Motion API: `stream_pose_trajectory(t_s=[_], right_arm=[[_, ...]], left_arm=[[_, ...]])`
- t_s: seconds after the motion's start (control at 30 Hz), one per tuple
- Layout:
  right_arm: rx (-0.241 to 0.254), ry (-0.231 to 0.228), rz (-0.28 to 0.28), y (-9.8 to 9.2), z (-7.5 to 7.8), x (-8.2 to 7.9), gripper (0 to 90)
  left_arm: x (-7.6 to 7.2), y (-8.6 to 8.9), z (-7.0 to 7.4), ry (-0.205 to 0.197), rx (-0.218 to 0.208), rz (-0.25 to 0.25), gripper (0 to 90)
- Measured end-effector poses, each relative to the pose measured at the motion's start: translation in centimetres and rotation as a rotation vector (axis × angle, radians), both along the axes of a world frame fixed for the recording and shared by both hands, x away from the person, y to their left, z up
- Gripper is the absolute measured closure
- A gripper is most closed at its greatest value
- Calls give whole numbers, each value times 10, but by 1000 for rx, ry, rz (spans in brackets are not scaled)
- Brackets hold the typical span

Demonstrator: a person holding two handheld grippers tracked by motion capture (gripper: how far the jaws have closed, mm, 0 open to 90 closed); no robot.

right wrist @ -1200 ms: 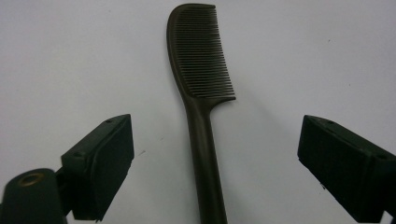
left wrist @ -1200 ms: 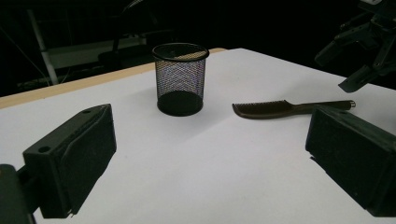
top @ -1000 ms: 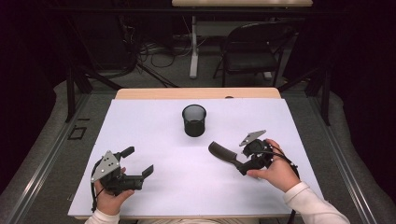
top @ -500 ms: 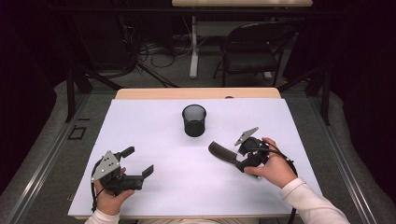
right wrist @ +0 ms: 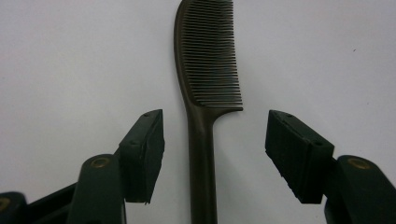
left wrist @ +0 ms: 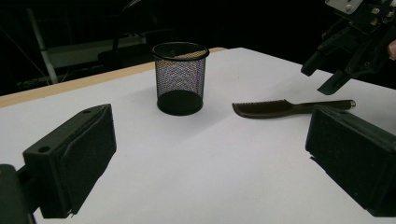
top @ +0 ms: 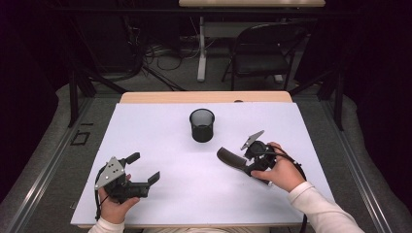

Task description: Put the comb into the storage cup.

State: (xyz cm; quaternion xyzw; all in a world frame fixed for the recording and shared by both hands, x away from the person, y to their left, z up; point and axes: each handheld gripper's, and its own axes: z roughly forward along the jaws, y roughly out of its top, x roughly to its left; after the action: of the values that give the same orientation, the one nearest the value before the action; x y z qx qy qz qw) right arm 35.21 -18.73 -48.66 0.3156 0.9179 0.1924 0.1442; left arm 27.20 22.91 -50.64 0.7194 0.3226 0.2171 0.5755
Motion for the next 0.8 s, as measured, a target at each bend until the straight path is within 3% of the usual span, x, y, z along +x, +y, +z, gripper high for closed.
stream_pose_trajectory(t_s=[0.13,0.2,0.8], right_arm=[[-15,16,-6,2,0,1,391],[-22,43,-45,3,-1,1,390],[-72,96,1,8,-10,9,477]], left_arm=[[0,0,0,0,0,0,19],[0,0,0,2,-1,0,19],[1,0,-1,5,3,1,19]])
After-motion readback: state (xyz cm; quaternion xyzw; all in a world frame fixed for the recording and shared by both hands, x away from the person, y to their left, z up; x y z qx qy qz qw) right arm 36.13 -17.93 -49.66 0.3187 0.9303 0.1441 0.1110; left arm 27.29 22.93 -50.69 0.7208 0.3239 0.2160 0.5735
